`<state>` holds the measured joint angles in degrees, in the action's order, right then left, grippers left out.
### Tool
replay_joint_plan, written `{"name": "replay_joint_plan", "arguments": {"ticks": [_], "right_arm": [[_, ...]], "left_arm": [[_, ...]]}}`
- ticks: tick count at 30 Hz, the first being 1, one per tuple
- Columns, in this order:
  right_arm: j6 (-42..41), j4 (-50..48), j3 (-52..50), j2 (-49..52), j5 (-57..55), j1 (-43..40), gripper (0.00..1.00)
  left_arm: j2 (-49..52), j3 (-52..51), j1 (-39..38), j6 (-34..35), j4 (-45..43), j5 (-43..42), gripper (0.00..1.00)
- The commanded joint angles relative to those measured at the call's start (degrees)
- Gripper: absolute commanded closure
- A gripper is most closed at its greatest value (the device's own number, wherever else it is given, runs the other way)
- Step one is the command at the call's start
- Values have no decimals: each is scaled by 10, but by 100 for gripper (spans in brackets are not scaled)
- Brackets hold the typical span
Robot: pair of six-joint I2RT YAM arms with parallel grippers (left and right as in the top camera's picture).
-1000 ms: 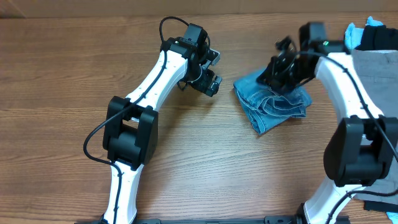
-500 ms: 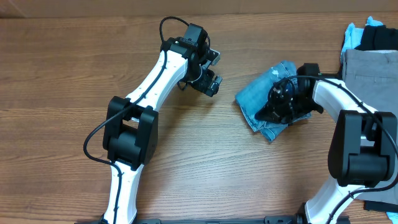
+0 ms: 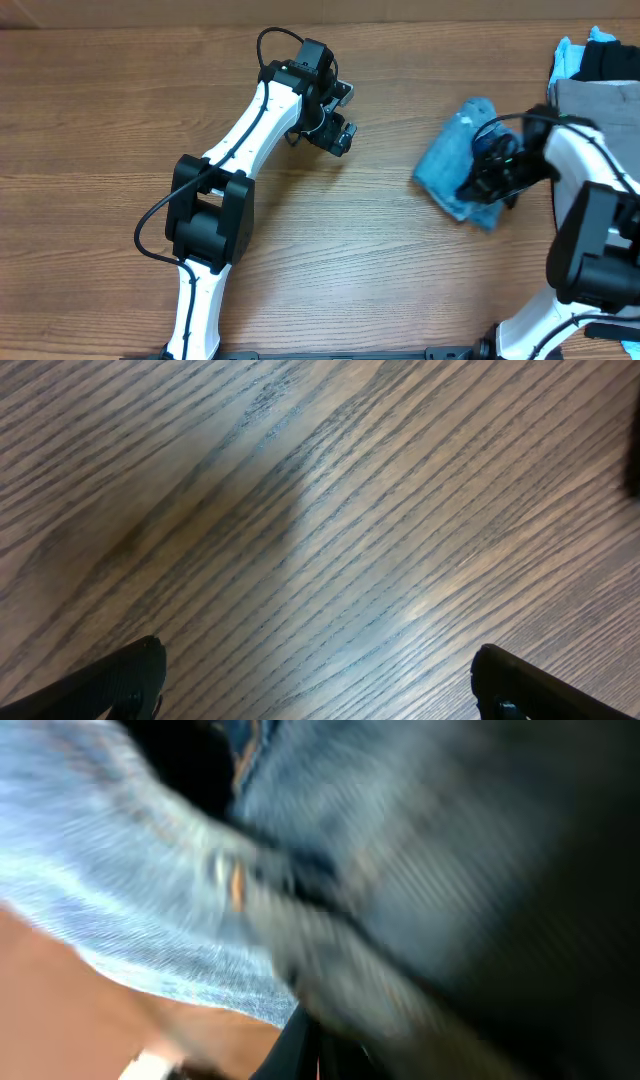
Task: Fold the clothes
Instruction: 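Grasp the folded jeans with the right gripper and drag them rightward toward the stack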
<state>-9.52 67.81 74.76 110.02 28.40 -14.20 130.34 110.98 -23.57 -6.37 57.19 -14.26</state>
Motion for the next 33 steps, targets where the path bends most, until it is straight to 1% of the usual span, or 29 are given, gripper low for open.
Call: {"name": "replay_joint_plan", "arguments": {"ticks": [1,5,8,11,12,16,20,22,24,28,30,33], "right_arm": [[-9,21,75,-51,-98,-23,94],[-10,49,132,-70,-117,-34,85],[-10,41,143,-72,-116,-39,77],[-6,16,140,-71,-75,-43,78],[3,4,138,-71,-48,-43,81],[49,-39,118,-70,80,-43,81],[99,-91,61,-70,203,-43,81],[102,-126,22,-70,240,-43,81],[99,-167,-23,-70,245,-43,80],[95,-237,-101,-65,241,-58,74],[95,-274,-134,-58,237,-78,71],[83,-337,-174,-36,238,-122,63]], "left_arm": [[5,2,5,4,-2,3,0],[5,2,5,4,-3,3,0],[5,2,5,4,-5,3,0],[5,2,5,4,-9,3,0],[5,2,5,4,-10,3,0],[5,2,5,4,-15,3,0],[5,2,5,4,-17,3,0],[5,2,5,4,-17,3,0],[5,2,5,4,-17,3,0],[5,2,5,4,-17,3,0],[5,2,5,4,-17,3,0],[5,2,5,4,-17,3,0]]}}
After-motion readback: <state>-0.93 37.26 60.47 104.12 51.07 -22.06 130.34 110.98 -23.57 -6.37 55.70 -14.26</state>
